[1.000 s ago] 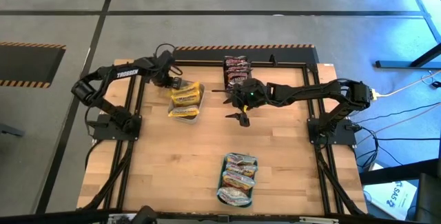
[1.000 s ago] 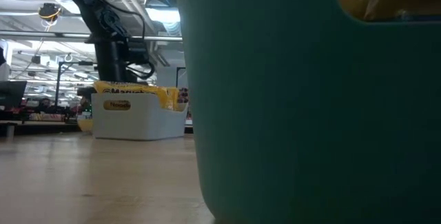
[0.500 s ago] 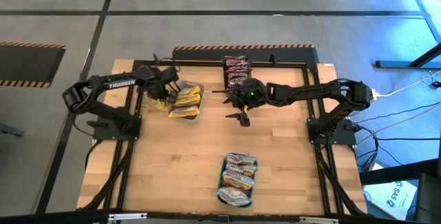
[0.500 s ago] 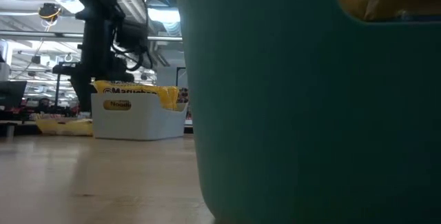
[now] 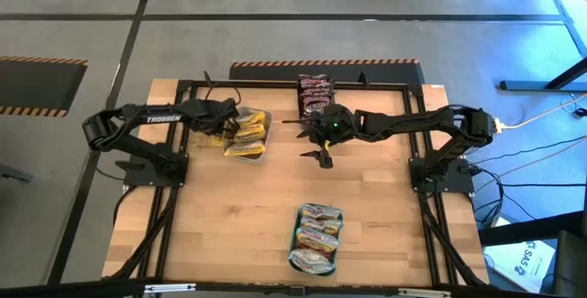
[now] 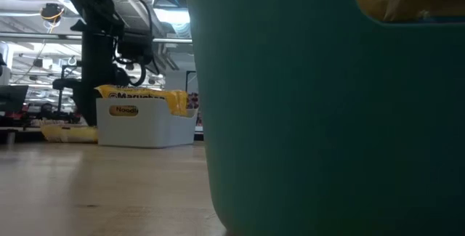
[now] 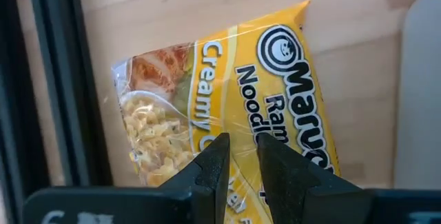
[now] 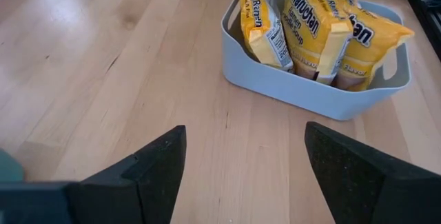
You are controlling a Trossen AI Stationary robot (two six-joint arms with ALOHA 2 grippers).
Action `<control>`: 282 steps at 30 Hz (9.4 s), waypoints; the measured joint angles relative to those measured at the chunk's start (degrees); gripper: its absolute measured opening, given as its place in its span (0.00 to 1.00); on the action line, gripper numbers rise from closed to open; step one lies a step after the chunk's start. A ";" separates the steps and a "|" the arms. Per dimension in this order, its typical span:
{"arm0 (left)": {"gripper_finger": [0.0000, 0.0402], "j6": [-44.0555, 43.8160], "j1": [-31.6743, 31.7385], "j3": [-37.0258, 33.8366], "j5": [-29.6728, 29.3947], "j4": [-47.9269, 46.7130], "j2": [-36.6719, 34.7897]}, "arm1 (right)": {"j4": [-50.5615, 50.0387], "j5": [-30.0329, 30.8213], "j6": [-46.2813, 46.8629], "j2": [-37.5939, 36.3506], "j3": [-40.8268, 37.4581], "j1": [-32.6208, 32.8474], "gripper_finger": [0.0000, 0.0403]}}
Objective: Sort Maruchan noodles
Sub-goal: Put the yellow noodle pack into the white bin
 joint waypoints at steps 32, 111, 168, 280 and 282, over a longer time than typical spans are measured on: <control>0.18 -2.76 -6.00 -0.74 5.69 -6.64 -8.21 | 1.64 0.48 0.55 0.00 0.00 0.00 0.69; 0.18 -26.24 -33.22 -1.72 17.94 -15.24 -7.93 | -0.22 0.63 5.84 0.04 -0.02 0.00 0.69; 0.18 -24.58 -35.55 4.11 -3.04 -14.36 -9.38 | -0.43 0.66 5.40 0.04 -0.02 0.02 0.69; 0.18 -2.31 -54.53 -16.17 -10.11 45.10 -4.38 | 24.47 6.77 62.86 35.76 19.21 10.25 0.86; 0.18 -2.29 -54.53 -16.17 -10.60 45.30 -4.38 | 24.47 6.99 62.86 35.76 19.21 10.31 0.79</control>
